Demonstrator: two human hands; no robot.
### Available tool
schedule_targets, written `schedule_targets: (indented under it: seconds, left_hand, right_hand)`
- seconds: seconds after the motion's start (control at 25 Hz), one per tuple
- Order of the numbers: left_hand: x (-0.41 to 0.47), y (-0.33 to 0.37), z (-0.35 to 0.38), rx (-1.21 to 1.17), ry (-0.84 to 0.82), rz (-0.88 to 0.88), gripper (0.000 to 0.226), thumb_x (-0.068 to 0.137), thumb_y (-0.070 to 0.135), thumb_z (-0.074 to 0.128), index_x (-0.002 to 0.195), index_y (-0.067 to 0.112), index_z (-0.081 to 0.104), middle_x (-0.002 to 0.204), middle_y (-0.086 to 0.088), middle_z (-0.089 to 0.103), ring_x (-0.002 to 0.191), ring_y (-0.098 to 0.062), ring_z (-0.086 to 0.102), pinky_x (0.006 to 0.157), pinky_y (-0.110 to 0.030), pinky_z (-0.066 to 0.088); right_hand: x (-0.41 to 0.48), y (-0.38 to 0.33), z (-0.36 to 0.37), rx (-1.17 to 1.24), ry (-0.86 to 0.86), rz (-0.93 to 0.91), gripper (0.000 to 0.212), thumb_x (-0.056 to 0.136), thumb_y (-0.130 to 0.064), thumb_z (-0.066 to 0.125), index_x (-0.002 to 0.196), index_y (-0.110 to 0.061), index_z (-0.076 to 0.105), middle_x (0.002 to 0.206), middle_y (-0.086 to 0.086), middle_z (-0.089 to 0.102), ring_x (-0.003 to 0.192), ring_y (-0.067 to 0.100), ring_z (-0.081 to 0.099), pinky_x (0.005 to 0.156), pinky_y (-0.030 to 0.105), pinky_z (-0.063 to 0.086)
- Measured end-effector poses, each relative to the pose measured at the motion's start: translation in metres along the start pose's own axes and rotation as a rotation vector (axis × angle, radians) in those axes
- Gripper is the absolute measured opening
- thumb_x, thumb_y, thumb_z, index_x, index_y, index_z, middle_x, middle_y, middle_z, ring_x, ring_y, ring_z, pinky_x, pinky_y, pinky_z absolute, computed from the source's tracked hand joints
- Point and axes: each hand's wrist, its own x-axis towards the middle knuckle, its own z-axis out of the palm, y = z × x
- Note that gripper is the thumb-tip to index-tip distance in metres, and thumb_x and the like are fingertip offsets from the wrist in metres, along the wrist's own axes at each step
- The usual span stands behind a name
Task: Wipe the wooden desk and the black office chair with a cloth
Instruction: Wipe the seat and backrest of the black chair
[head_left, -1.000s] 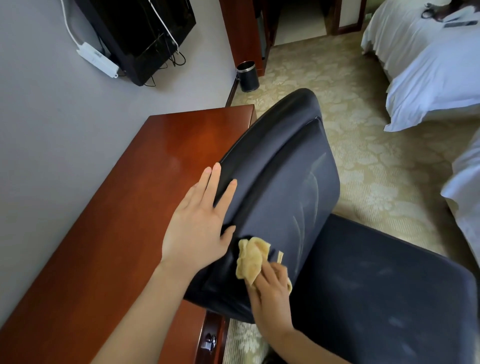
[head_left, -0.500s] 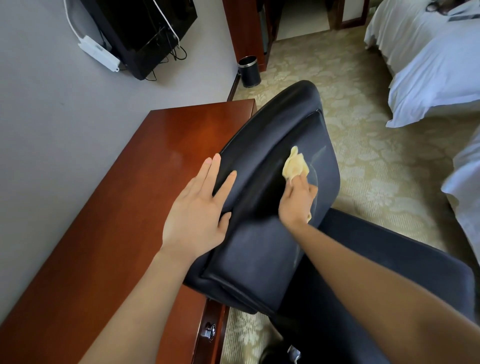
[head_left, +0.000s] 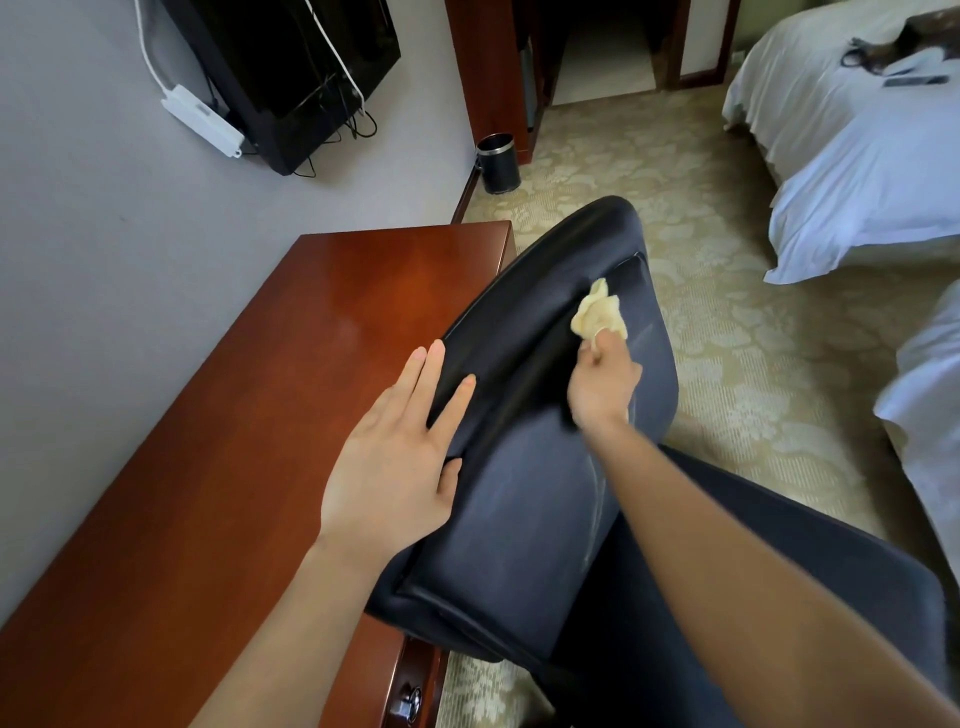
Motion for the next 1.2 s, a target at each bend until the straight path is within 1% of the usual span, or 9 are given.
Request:
schedule_targets:
  seconds: [0.08,0.2,0.36,0.6,0.72,0.84,1.0,1.08,1.2]
  left_hand:
    - [0.001,-0.002,0.000,-0.003,0.009,0.006,0.076,0.075,0.032,0.072,0.143,0.014,0.044,0.153,-0.020,0.026,0.141,-0.032,0.029,0.102,-0.040,0.042]
    - [0.003,-0.003,-0.002,-0.011,0.016,0.018,0.075,0.075,0.028,0.071,0.142,0.012,0.044,0.153,-0.022,0.026,0.141,-0.033,0.029,0.102,-0.041,0.041]
    - [0.000,0.000,-0.006,-0.006,-0.013,0.015,0.073,0.079,0.028,0.064,0.145,0.011,0.038,0.155,-0.022,0.021,0.143,-0.033,0.024,0.102,-0.042,0.041]
    - [0.007,-0.001,-0.013,-0.108,-0.072,0.023,0.072,0.080,0.027,0.050,0.148,0.012,0.033,0.158,-0.020,0.010,0.146,-0.031,0.010,0.108,-0.043,0.032]
    - [0.007,-0.001,-0.010,-0.171,-0.086,0.017,0.069,0.086,0.021,0.053,0.149,0.015,0.028,0.159,-0.015,0.003,0.148,-0.027,0.004,0.113,-0.039,0.023]
    - [0.007,-0.001,-0.009,-0.215,-0.086,-0.008,0.067,0.088,0.018,0.050,0.150,0.018,0.026,0.160,-0.010,0.000,0.148,-0.024,0.001,0.115,-0.035,0.018]
    - [0.007,-0.003,-0.009,-0.239,-0.066,-0.008,0.065,0.087,0.016,0.049,0.149,0.017,0.029,0.160,-0.009,0.003,0.148,-0.022,0.003,0.114,-0.033,0.018]
    - [0.005,-0.002,-0.009,-0.267,-0.019,-0.026,0.063,0.085,0.015,0.048,0.147,0.015,0.035,0.160,-0.006,0.013,0.147,-0.019,0.009,0.113,-0.033,0.022]
    - [-0.001,0.002,-0.013,-0.373,0.066,-0.099,0.057,0.085,0.009,0.049,0.141,0.012,0.044,0.156,-0.002,0.027,0.144,-0.017,0.023,0.111,-0.027,0.024]
  right_hand:
    - [-0.047,0.004,0.002,-0.041,-0.023,-0.216,0.039,0.092,0.002,0.042,0.060,-0.018,0.032,0.070,-0.006,0.042,0.076,0.024,0.035,0.063,0.027,0.025]
    - [-0.103,0.022,0.004,-0.089,-0.088,-0.461,0.026,0.083,0.013,0.043,0.080,-0.007,0.059,0.095,0.005,0.061,0.078,0.021,0.038,0.094,0.041,0.039]
    - [-0.166,0.061,-0.002,-0.074,-0.236,-0.695,0.037,0.082,0.000,0.047,0.111,-0.011,0.067,0.120,-0.001,0.063,0.093,0.017,0.038,0.086,0.031,0.038]
    - [-0.142,0.087,-0.016,-0.271,-0.342,-1.085,0.033,0.073,0.006,0.057,0.099,-0.006,0.072,0.117,0.011,0.066,0.088,0.023,0.039,0.080,0.027,0.035]
    - [-0.099,0.073,-0.018,-0.292,-0.353,-0.878,0.032,0.077,0.004,0.044,0.099,0.001,0.068,0.102,0.021,0.066,0.086,0.026,0.037,0.074,0.030,0.033]
    - [-0.063,0.047,-0.013,-0.365,-0.225,-0.744,0.036,0.083,0.001,0.029,0.101,0.003,0.059,0.115,0.021,0.057,0.085,0.032,0.043,0.067,0.023,0.020]
    - [-0.023,0.023,-0.011,-0.250,-0.081,-0.672,0.016,0.090,0.007,0.038,0.090,0.008,0.054,0.109,0.023,0.057,0.082,0.038,0.048,0.066,0.022,0.019]
    - [-0.004,0.016,-0.007,-0.153,-0.037,-0.423,0.018,0.094,0.000,0.037,0.097,0.009,0.052,0.107,0.025,0.057,0.092,0.044,0.052,0.071,0.029,0.027]
    - [-0.003,0.000,0.001,-0.067,-0.014,-0.071,0.025,0.095,-0.010,0.032,0.107,-0.002,0.052,0.112,0.013,0.051,0.106,0.035,0.049,0.079,0.021,0.033]
